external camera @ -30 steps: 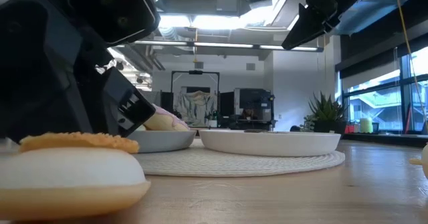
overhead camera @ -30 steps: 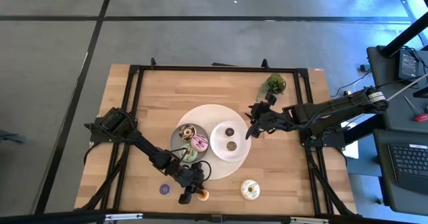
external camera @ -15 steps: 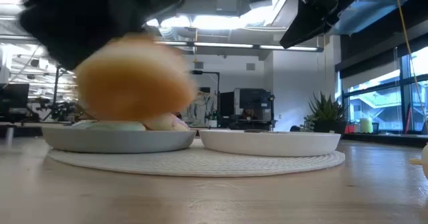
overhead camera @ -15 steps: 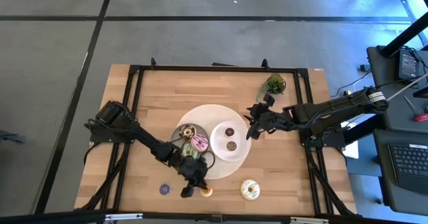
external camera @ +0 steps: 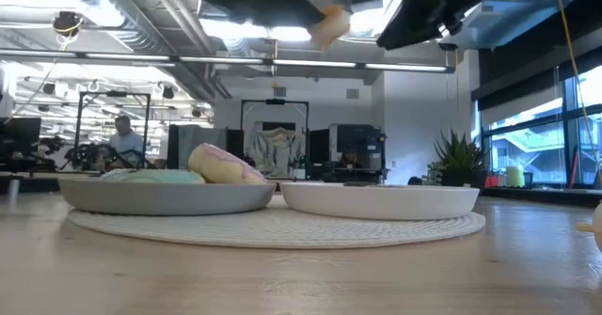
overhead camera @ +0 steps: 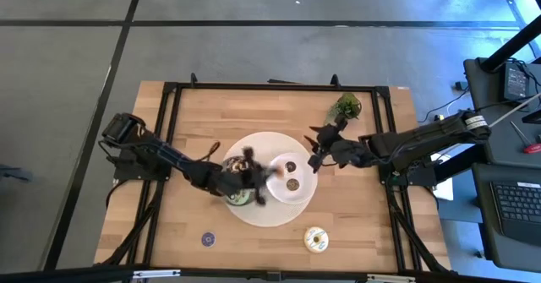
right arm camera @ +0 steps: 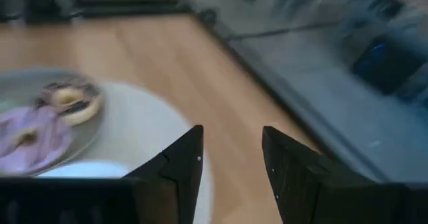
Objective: Pick & Place donuts
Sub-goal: Put the small orange donut on the white plate
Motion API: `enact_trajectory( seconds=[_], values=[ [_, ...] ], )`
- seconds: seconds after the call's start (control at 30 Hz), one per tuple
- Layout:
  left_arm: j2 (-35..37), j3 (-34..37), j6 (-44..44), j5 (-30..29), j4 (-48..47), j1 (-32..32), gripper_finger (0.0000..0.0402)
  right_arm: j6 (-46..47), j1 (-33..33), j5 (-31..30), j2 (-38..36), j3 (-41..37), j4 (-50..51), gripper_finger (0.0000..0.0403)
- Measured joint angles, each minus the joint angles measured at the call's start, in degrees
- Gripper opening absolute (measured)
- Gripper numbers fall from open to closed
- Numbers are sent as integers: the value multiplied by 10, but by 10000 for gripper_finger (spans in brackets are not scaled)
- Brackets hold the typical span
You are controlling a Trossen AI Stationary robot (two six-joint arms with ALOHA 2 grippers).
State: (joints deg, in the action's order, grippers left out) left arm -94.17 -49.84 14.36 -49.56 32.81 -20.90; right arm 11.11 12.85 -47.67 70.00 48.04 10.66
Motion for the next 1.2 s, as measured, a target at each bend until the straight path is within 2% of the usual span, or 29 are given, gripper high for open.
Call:
enact_trajectory(
  seconds=[0.07, 0.13, 0.23, 0.37, 0.47, 0.67, 0.8, 0.93, 1.2],
  values=[
    [1, 0, 74, -116, 60, 5, 8, -27, 5, -20, 0, -22, -61, 155],
    [1, 0, 135, -168, 108, 11, 9, -50, 6, -8, 0, -50, -140, 155],
    [1, 0, 175, -161, 144, 21, 9, -94, 6, 55, 2, -99, -279, 155],
    [1, 0, 179, -125, 145, 33, 7, -187, 6, 142, 21, -148, -449, 155],
    [0, 0, 179, -118, 151, 39, 7, -201, 6, 153, 49, -157, -515, 155],
    [0, 0, 179, -121, 153, 46, 7, -206, 6, 153, 133, -109, -539, 155],
    [0, 0, 183, -126, 150, 45, 7, -224, 6, 122, 173, -72, -535, 155],
    [0, 0, 198, -137, 150, 40, 7, -229, 6, 85, 178, -56, -531, 155],
    [0, 0, 215, -149, 150, 29, 7, -173, 6, 83, 175, -55, -529, 154]
  ],
)
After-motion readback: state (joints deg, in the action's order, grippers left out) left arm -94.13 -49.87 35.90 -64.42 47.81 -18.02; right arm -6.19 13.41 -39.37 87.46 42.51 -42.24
